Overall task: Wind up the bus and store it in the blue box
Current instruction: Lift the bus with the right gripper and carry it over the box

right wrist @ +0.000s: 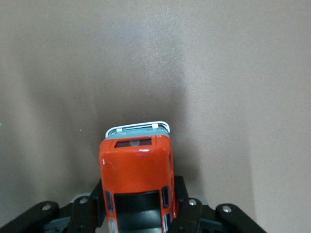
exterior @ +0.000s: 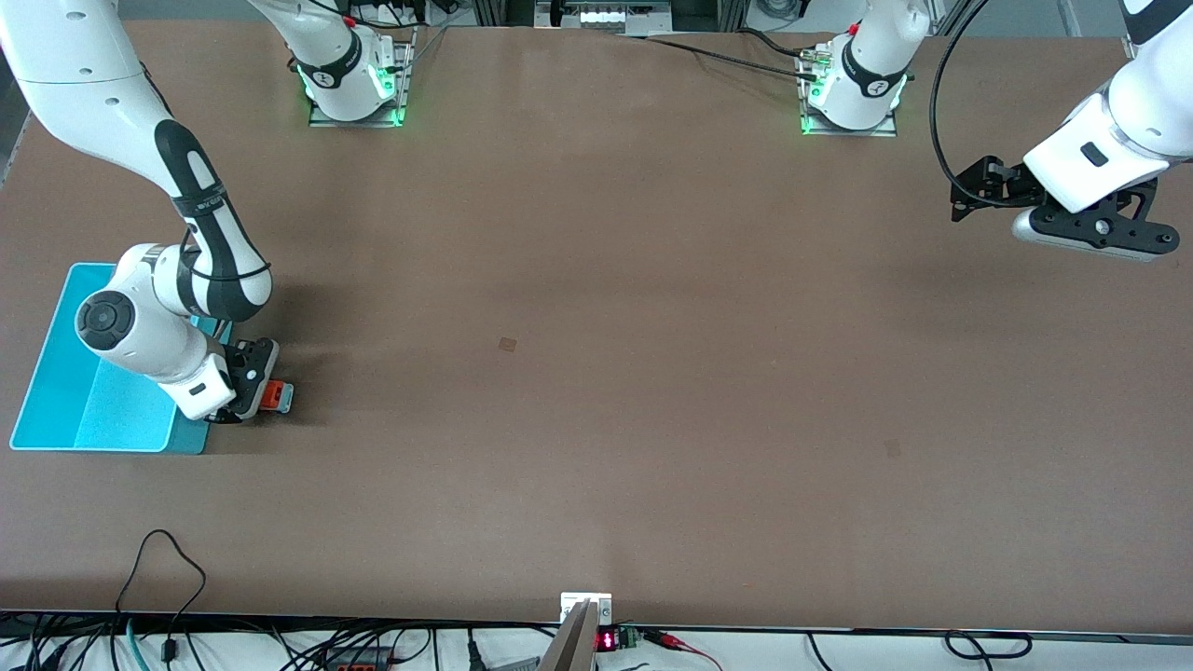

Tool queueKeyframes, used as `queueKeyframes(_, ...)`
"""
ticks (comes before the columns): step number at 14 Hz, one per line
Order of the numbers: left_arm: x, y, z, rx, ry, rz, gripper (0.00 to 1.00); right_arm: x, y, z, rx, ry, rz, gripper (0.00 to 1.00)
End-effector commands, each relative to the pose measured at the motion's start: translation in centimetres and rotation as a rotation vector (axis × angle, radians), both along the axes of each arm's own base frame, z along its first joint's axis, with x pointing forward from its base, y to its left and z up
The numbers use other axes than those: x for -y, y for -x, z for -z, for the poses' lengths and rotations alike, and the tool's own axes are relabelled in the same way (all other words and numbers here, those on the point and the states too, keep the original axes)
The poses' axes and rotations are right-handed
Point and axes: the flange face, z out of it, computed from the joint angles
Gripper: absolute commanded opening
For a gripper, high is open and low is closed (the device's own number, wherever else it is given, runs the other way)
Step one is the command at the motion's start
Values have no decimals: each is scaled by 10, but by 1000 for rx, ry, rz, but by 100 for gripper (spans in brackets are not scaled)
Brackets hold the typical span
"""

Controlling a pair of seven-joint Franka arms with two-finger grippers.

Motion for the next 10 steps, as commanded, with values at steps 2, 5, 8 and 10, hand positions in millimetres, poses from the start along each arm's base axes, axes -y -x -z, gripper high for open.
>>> queueKeyframes(2,0,-1,-5,-16,7,-10,100,-25,-5,-12,26,-46,113,0)
queueKeyframes(5,2,-3,-6,-9,8,-10,100,-67,-17,-46,29,-91,271,0)
queueKeyframes(8,-10,-5,-5,-8,8,-33,100,-74,-20,-106,62,-112,515,0)
queueKeyframes(10,-11,-8,0,-18,7,-37,100,-63,-14,-127,44,-110,663,0)
